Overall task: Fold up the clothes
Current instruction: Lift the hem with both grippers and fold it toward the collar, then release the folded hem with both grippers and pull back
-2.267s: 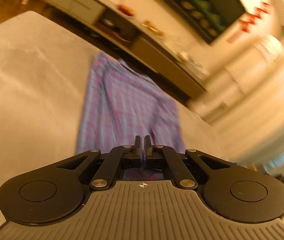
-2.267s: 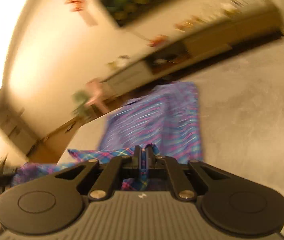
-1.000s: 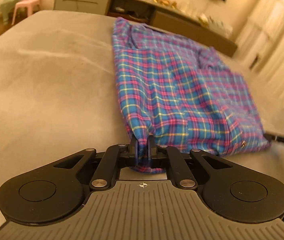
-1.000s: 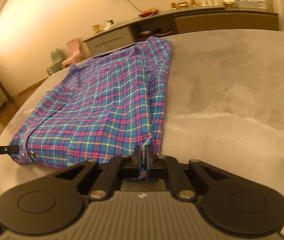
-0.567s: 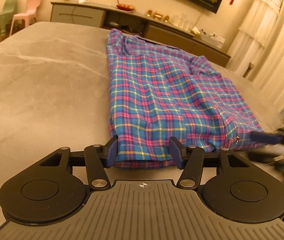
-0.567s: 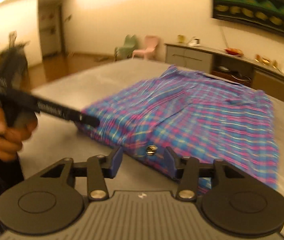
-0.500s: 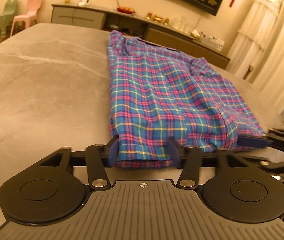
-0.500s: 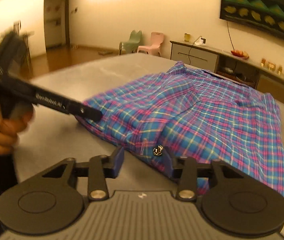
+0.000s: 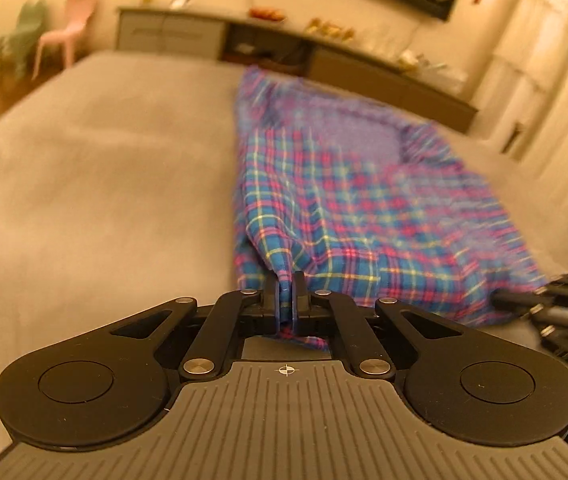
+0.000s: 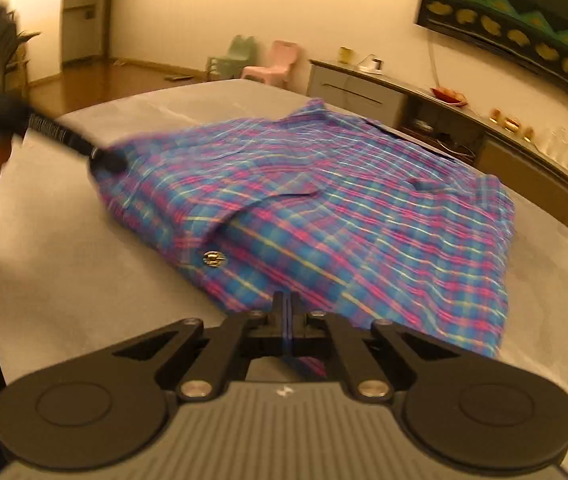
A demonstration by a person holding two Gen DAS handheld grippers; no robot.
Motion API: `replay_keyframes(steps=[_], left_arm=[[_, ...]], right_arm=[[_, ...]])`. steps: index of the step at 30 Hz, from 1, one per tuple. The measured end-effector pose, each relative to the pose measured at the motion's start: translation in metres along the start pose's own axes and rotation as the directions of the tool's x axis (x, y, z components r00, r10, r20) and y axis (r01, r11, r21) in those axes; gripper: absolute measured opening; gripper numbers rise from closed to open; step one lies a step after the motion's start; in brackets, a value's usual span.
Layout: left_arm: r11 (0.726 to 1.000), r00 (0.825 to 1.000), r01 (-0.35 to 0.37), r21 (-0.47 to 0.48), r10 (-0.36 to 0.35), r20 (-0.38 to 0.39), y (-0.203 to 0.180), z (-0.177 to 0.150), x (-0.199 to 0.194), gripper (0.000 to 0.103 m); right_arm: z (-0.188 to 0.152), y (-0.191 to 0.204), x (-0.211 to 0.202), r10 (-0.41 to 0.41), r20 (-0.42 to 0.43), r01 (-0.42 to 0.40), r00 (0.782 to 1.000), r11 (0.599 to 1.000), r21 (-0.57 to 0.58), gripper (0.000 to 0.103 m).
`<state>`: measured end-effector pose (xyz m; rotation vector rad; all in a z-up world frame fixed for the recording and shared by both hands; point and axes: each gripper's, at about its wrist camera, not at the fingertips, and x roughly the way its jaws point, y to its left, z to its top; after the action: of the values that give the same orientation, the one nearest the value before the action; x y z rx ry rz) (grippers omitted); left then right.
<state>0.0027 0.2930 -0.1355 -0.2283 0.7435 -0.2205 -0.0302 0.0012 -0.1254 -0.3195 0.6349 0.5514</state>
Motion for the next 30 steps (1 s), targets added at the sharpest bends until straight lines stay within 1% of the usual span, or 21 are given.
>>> replay_keyframes(steps=[1,3,5,6,8,10,12,13,15,17,18,19,20,21,22,23,24,25,27,29,30], left_arm=[[1.000,1.000,-0.006,-0.016,0.006,-0.005,0.003,-0.005,0.002,0.000],[0.999,1.000,0.010,-0.049,-0.009,0.017,0.007,-0.007,-0.008,0.005],[0.999,0.997,-0.025,-0.044,0.028,0.078,0.007,-0.003,-0.023,0.009],[0.998,0.992,-0.056,-0.037,0.060,0.115,0.003,0.000,-0.031,0.009],[0.997,0.980,-0.082,0.003,0.081,0.184,-0.009,0.006,-0.042,0.010],[0.996,0.979,-0.049,0.075,0.033,0.202,-0.023,0.012,-0.041,0.010],[0.990,0.988,-0.015,0.141,-0.007,0.155,-0.035,0.012,-0.020,0.011],[0.985,0.991,0.002,0.173,-0.025,0.130,-0.041,0.011,-0.010,0.014],[0.982,0.999,-0.020,0.189,0.011,0.046,-0.043,0.004,0.019,0.012],[0.978,0.998,-0.061,0.202,0.057,0.023,-0.043,-0.004,0.034,0.011],[0.975,0.997,-0.081,0.209,0.080,0.012,-0.044,-0.009,0.042,0.011],[0.972,0.996,-0.088,0.216,0.087,0.014,-0.047,-0.009,0.041,0.011],[0.970,0.996,-0.095,0.224,0.093,0.016,-0.051,-0.010,0.040,0.011],[0.968,0.995,-0.101,0.232,0.100,0.018,-0.054,-0.010,0.039,0.011],[0.961,0.995,-0.103,0.256,0.096,0.041,-0.059,-0.009,0.033,0.011],[0.954,0.994,-0.106,0.281,0.091,0.064,-0.063,-0.008,0.027,0.011],[0.946,0.992,-0.109,0.306,0.086,0.088,-0.067,-0.007,0.021,0.011],[0.941,0.993,-0.092,0.327,0.061,0.104,-0.072,-0.005,0.017,0.012],[0.936,0.994,-0.025,0.351,-0.013,0.106,-0.086,0.003,0.019,0.016],[0.929,0.992,0.043,0.369,-0.084,0.098,-0.101,0.010,0.028,0.018],[0.925,0.991,0.060,0.375,-0.101,0.089,-0.109,0.013,0.036,0.018]], right_arm=[[0.000,0.000,-0.009,0.003,0.018,-0.004,1.000,1.000,0.004,0.001],[0.013,0.006,-0.021,0.013,0.070,-0.011,0.997,1.000,-0.028,0.005],[0.026,0.012,-0.027,0.027,0.116,-0.021,0.993,0.998,-0.057,0.011],[0.033,0.014,-0.026,0.037,0.134,-0.028,0.990,0.997,-0.070,0.012],[0.049,0.017,-0.006,0.058,0.132,-0.047,0.990,0.995,-0.086,0.012],[0.055,0.019,0.030,0.058,0.059,-0.052,0.997,0.993,-0.101,0.012],[0.052,0.023,0.060,0.041,-0.034,-0.044,0.999,0.993,-0.109,0.012],[0.052,0.023,0.070,0.041,-0.046,-0.046,0.998,0.991,-0.122,0.012],[0.055,0.025,0.081,0.037,-0.062,-0.045,0.997,0.989,-0.137,0.011],[0.060,0.023,0.082,0.049,-0.094,-0.060,0.994,0.991,-0.122,0.011],[0.059,0.021,0.079,0.062,-0.100,-0.074,0.993,0.990,-0.120,0.010],[0.058,0.014,0.070,0.066,-0.089,-0.075,0.994,0.991,-0.111,0.012],[0.057,0.006,0.056,0.050,-0.054,-0.055,0.997,0.995,-0.085,0.015],[0.055,-0.002,0.042,0.033,-0.019,-0.034,0.999,0.998,-0.056,0.023],[0.050,-0.015,0.026,0.006,0.020,-0.006,1.000,1.000,-0.003,0.030],[0.041,-0.031,0.008,-0.037,0.058,0.034,0.998,0.997,0.066,0.043],[0.029,-0.049,-0.006,-0.085,0.077,0.073,0.993,0.987,0.140,0.048],[0.016,-0.063,-0.011,-0.101,0.061,0.087,0.993,0.976,0.200,0.048],[-0.009,-0.091,-0.020,-0.128,0.026,0.113,0.991,0.942,0.316,0.048],[-0.030,-0.107,-0.018,-0.101,-0.013,0.098,0.995,0.914,0.395,0.048],[-0.037,-0.109,-0.017,-0.069,-0.010,0.067,0.998,0.909,0.411,0.038]])
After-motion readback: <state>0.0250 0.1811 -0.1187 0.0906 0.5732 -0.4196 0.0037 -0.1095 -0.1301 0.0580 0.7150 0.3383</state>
